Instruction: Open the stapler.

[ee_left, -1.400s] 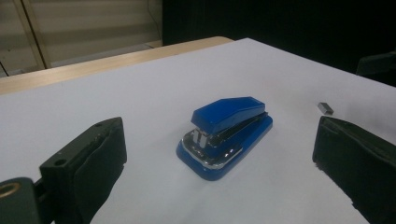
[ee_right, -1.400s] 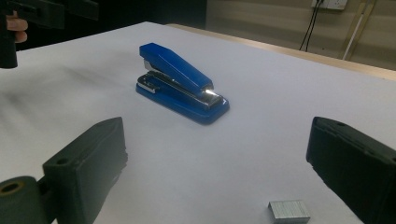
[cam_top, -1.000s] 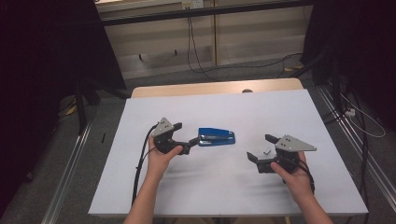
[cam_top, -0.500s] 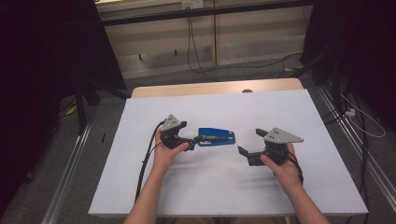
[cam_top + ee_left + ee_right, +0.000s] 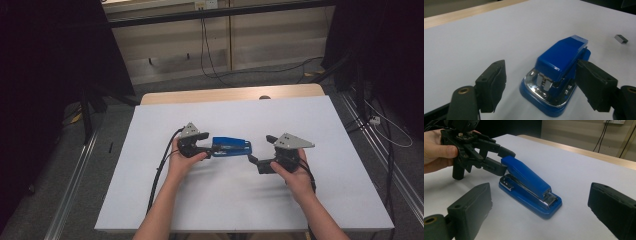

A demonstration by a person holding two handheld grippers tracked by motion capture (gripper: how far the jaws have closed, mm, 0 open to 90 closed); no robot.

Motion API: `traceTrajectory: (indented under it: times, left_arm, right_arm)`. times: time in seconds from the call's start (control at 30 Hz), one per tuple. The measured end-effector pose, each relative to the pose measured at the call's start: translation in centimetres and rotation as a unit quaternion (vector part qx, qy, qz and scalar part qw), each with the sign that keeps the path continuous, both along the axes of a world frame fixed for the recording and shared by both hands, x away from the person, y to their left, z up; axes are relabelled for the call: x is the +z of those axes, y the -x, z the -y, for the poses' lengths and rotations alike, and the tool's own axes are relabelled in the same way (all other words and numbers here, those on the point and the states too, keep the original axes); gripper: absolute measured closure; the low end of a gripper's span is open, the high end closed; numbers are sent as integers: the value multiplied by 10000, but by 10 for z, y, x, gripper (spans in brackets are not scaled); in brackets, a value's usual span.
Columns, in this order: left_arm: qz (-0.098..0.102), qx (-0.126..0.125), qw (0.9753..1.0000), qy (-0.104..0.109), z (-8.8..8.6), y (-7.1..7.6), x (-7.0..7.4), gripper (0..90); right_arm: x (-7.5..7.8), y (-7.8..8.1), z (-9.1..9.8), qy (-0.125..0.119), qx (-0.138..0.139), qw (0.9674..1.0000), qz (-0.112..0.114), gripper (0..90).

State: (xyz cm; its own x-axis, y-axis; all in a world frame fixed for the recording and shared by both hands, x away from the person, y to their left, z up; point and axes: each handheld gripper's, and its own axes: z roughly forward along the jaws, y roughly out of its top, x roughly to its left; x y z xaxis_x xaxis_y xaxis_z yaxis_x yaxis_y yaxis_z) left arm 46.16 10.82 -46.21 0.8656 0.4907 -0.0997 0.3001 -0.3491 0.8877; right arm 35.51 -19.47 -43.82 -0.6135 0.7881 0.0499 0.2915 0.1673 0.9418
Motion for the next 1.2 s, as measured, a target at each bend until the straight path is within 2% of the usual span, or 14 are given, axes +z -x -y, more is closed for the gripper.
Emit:
traceTrajectory:
  times: [0.1,0.2,0.23,0.33,0.4,0.5,0.7,0.8,0.9,0.97,1.1,1.13,1.17,1.2]
  left_arm:
    - [-45,-85,10000,-22,2,-1,0,398]
    - [-77,-206,9998,5,4,-2,0,434]
    - [-85,-256,9996,-35,5,-2,-1,483]
    - [-159,-323,9993,-118,7,-2,-1,511]
    - [-253,-327,9991,-49,7,-3,0,511]
    - [-201,-388,9990,-113,6,-4,1,520]
    - [-187,-353,9991,132,7,-2,10,526]
    - [-208,-281,9984,439,9,-1,17,546]
    - [-178,-253,9985,460,12,-1,22,554]
    - [-237,-234,9979,556,12,-1,23,558]
    - [-235,-230,9979,550,14,-1,25,561]
    - [-229,-229,9981,532,14,-1,26,562]
    - [-237,-218,9980,535,15,-1,26,561]
    - [-216,-233,9983,491,15,-1,27,561]
  right_arm:
    - [1,-4,-4,44,25,10000,-24,46]
    - [2,-5,-6,55,22,10000,-44,46]
    - [2,-6,-9,80,35,9999,-55,46]
    - [1,-7,-11,102,37,9999,-86,47]
    - [0,-8,-13,123,56,9998,-118,47]
    - [-3,-8,-17,141,75,9997,-156,48]
    - [-6,-10,-28,140,172,9995,-239,47]
    - [-6,-11,-35,206,217,9992,-271,44]
    - [-8,-13,-42,273,199,9990,-308,43]
    - [-9,-14,-47,293,163,9987,-394,50]
    - [-11,-16,-58,397,152,9974,-574,202]
    - [-12,-17,-61,440,145,9970,-626,312]
    - [-13,-19,-65,475,141,9962,-721,557]
    - [-13,-19,-65,475,141,9962,-721,557]
